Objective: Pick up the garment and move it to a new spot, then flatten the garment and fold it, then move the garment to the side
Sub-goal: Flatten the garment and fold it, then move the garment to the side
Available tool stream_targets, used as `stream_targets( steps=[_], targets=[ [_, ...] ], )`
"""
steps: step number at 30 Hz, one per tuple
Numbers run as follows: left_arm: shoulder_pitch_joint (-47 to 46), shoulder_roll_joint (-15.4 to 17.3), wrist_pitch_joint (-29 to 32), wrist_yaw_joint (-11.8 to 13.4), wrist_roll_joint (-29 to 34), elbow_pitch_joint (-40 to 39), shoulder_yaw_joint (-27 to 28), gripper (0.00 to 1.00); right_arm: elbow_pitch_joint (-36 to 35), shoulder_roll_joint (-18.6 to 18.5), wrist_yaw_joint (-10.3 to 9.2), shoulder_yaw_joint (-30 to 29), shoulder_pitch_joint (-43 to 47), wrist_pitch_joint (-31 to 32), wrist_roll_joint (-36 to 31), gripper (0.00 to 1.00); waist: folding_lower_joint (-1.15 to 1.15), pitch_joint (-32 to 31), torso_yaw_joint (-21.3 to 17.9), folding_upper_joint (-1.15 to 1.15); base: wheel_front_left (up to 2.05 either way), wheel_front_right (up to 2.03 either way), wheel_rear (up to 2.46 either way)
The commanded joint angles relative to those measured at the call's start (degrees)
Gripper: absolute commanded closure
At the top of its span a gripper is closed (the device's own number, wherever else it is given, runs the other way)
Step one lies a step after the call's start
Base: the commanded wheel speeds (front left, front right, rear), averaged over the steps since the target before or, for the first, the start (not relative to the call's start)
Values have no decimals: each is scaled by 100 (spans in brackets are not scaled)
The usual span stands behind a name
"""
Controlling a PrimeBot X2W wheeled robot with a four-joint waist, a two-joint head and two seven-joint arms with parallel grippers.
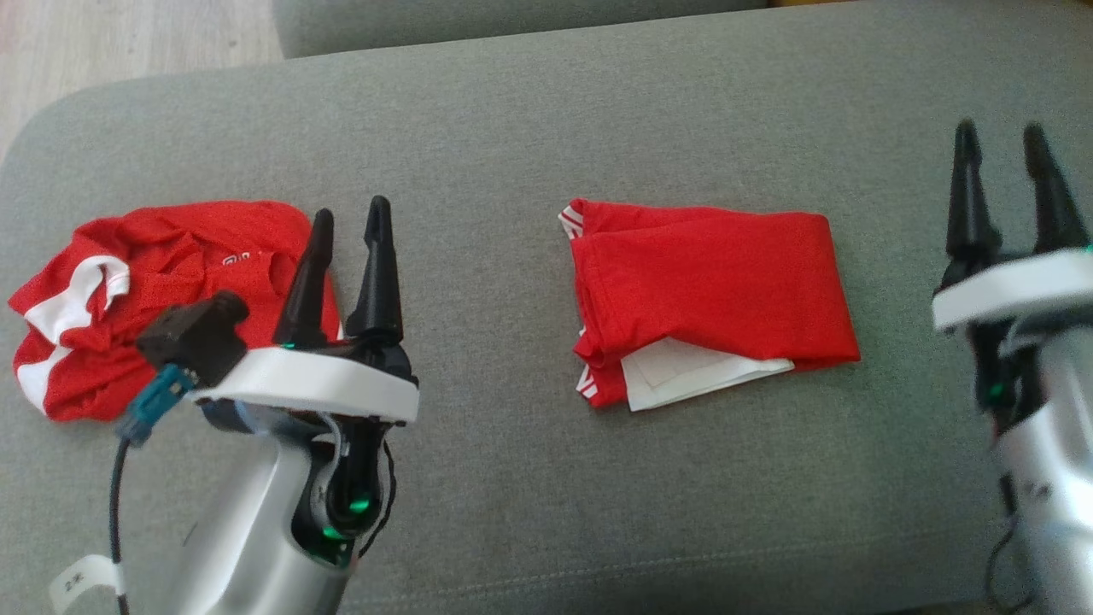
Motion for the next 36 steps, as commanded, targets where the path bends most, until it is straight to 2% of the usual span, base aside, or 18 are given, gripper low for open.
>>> stream_targets(
  steps=[1, 2, 7, 11, 21, 29, 36],
  targets=[
    [-152, -41, -69, -89, 145, -188, 252, 0, -537, 261, 37, -198, 279, -60, -287, 0, 0, 7, 36, 0, 0, 0, 0],
    [-152, -41, -69, -89, 145, -188, 252, 0, -537, 261, 37, -198, 279, -60, -287, 0, 0, 7, 36, 0, 0, 0, 0],
    [-46, -155, -69, -260, 641, -177, 285, 0, -1390, 764, 37, -719, 1012, 127, -992, 0, 0, 36, 76, 0, 0, 0, 0],
    [28, -258, -69, -386, 979, -169, 380, 0, -1946, 1060, 37, -953, 1317, 374, -1241, 0, 0, 59, 82, 0, 0, 0, 0],
    [96, -442, -70, -630, 1214, -41, 559, 0, -2668, 1268, 37, -1118, 1599, 733, -1485, 0, 0, 90, 125, 0, 0, 0, 0],
    [69, -487, -70, -732, 1399, 87, 486, 0, -2653, 1340, 37, -1216, 1672, 929, -1471, 0, 0, 313, 182, 0, 0, 0, 0],
    [-45, -503, -70, -802, 1460, 189, 394, 0, -1809, 1371, 37, -1438, 1510, 1234, -1241, 0, 0, 607, 323, 0, 0, 0, 0]
  ],
)
